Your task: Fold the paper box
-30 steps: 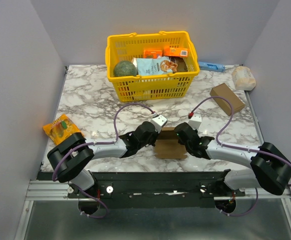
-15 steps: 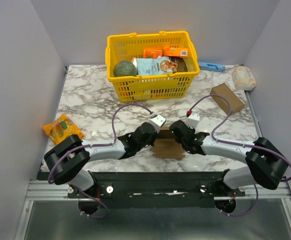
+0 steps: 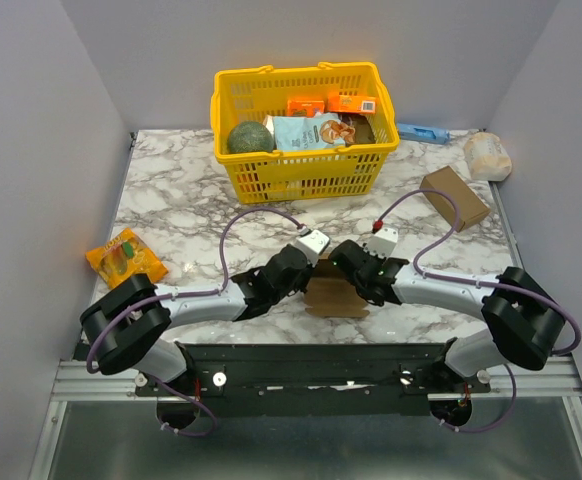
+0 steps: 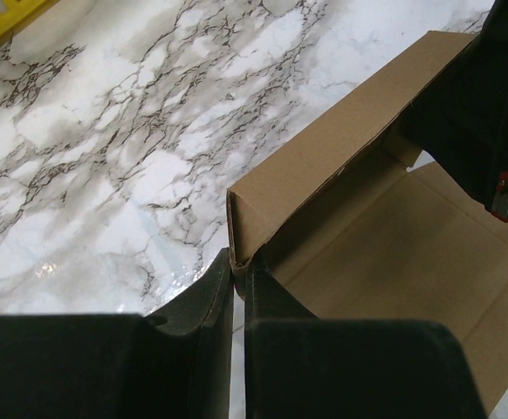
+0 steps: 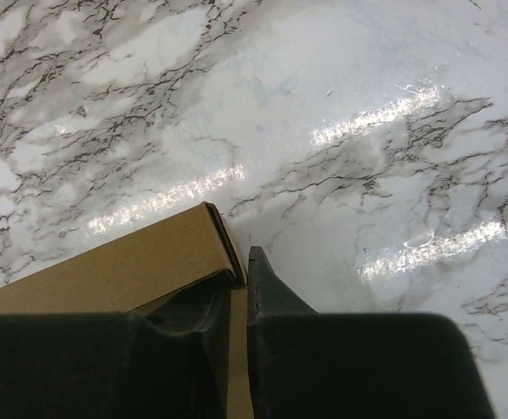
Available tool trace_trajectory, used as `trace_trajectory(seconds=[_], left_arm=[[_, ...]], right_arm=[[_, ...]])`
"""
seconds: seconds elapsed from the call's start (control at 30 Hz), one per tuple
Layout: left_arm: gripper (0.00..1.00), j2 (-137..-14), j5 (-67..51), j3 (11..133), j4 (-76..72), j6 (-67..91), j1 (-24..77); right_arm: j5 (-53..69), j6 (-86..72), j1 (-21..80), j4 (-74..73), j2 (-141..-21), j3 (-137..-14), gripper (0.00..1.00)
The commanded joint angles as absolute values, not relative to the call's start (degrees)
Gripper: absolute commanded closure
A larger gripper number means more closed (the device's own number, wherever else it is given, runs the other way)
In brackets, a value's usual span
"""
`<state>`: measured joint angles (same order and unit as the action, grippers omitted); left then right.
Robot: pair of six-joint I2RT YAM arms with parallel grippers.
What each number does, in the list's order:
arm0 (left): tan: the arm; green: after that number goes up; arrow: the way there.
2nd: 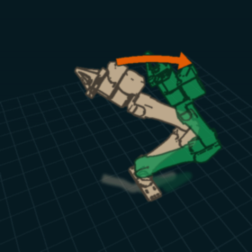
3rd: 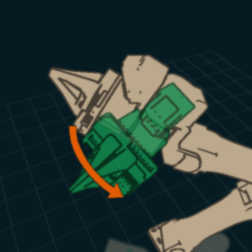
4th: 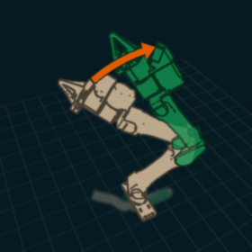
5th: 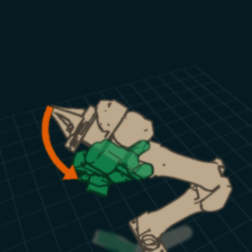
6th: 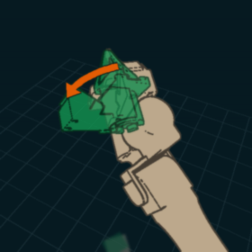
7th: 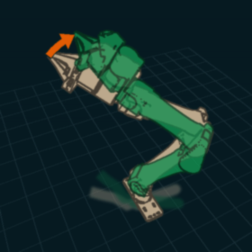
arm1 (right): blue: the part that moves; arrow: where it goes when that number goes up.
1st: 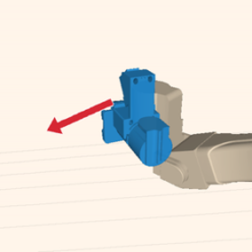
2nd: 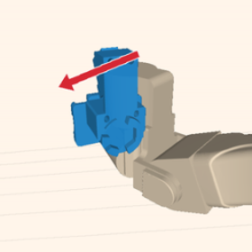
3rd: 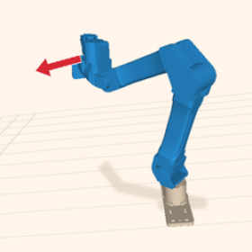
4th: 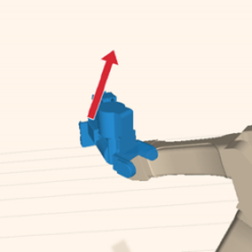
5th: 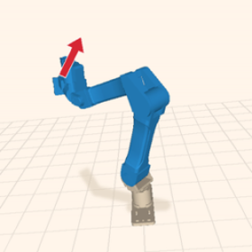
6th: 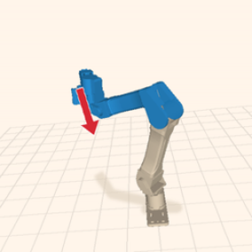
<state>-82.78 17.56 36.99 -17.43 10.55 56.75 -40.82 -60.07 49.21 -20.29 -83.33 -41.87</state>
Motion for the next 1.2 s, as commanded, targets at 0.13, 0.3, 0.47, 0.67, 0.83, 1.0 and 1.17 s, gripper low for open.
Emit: trace_trajectory(seconds=[0.13, 0.3, 0.47, 0.67, 0.83, 1.0, 1.17], left_arm=[[1.00, -84.5, 18.5, 40.2, -13.0, 9.3, 55.7], [1.00, -85.8, 15.2, 41.7, -9.7, 9.7, 52.5], [1.00, -85.9, 11.3, 41.7, -9.0, 8.5, 49.6], [1.00, -85.3, 9.0, 39.6, -11.5, 5.6, 49.4], [0.81, -83.7, 8.4, 37.6, -13.4, 5.8, 49.4], [0.53, -78.5, 7.3, 34.2, -15.9, 6.9, 49.4], [0.25, -73.3, 5.2, 31.4, -15.4, 8.2, 49.4]], right_arm=[[-47.0, -56.3, 50.8, -28.2, -81.0, -41.1, 0.67], [-41.1, -50.4, 54.8, -28.7, -75.6, -41.3, 0.32], [-32.9, -46.5, 58.9, -33.7, -69.7, -42.4, 0.29], [-22.6, -44.1, 60.6, -33.5, -59.3, -43.7, 0.29], [-23.1, -45.3, 60.5, -34.4, -55.4, -47.2, 0.27], [-24.5, -51.7, 58.6, -33.7, -54.6, -46.1, 0.27], [-20.3, -55.4, 55.2, -25.9, -54.3, -41.3, 0.27]])
